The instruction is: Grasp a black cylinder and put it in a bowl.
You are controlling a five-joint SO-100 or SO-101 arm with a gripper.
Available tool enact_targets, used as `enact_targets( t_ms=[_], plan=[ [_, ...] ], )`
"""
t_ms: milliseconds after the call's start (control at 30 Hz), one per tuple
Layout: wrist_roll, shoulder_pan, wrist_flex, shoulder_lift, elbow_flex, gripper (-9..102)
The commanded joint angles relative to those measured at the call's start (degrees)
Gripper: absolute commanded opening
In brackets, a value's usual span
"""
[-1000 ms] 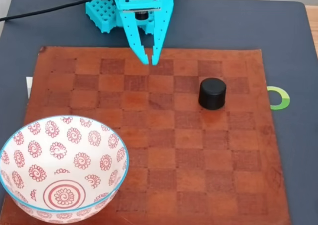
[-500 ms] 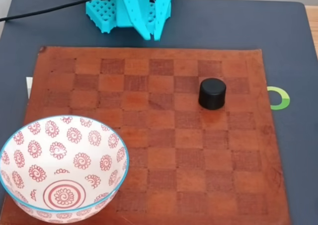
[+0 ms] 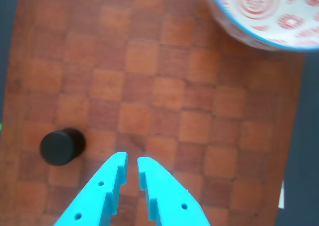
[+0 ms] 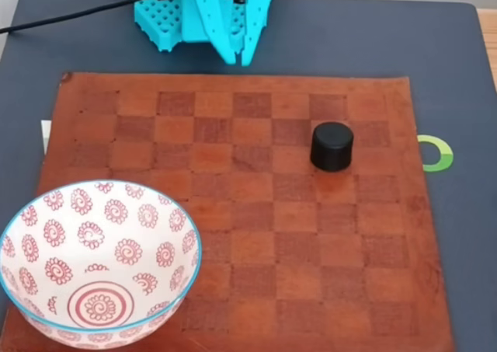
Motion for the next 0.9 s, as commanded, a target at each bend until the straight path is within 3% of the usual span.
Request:
enact_targets(
  t_ms=[0, 500, 733, 867],
  plan=[
    [0.7, -1.7, -0.1, -5.6, -6.2, 1],
    [4.6, -13.5, -0.2, -27.2, -14.7, 2],
    [7.7, -20.7, -1.0, -27.9, -14.9, 28],
    [7.8, -23.4, -1.1, -28.7, -14.9, 36]
  ],
)
